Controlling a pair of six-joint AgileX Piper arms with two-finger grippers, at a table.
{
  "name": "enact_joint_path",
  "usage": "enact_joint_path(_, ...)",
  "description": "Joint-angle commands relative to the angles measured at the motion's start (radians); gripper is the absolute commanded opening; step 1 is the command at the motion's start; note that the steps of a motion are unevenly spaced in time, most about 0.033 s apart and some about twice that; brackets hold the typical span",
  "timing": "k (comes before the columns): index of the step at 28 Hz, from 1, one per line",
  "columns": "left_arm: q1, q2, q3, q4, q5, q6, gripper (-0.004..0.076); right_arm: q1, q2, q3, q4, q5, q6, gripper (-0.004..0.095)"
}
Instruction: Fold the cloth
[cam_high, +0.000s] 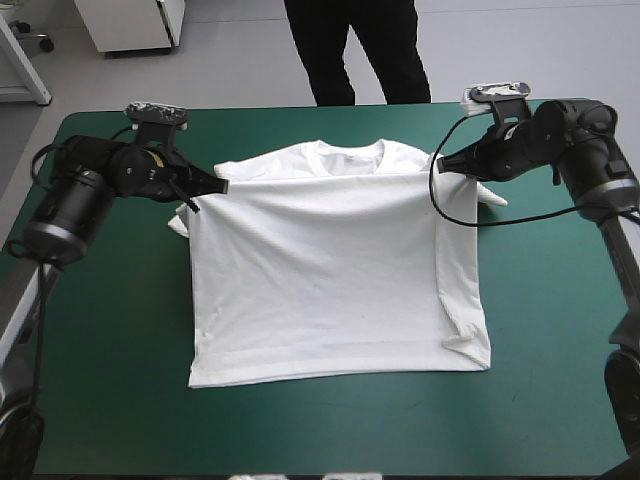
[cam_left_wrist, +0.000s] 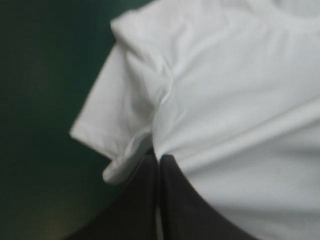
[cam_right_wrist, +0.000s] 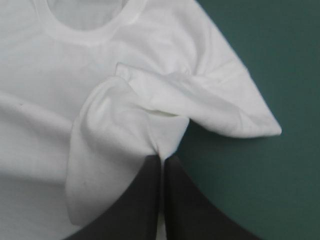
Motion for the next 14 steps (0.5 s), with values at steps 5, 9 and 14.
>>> enact_joint_path(5,0.0,-0.205,-0.151,0.007,-0.014,0.007,-0.0009,-0.001,-0.247,-0.046,-0.024,-0.036,0.006,-0.0017)
enact_joint_path(9,0.0,-0.281,-0.187,-0.005,0.002,0.007,-0.0009,-0.001,-0.343,-0.046,-0.024,-0.044,0.008,-0.0017)
enact_joint_path(14,0.0,-0.36,-0.194,-0.038,0.011,0.014,-0.0009,-0.001,-0.432,-0.046,-0.022,-0.044,0.018,-0.0017)
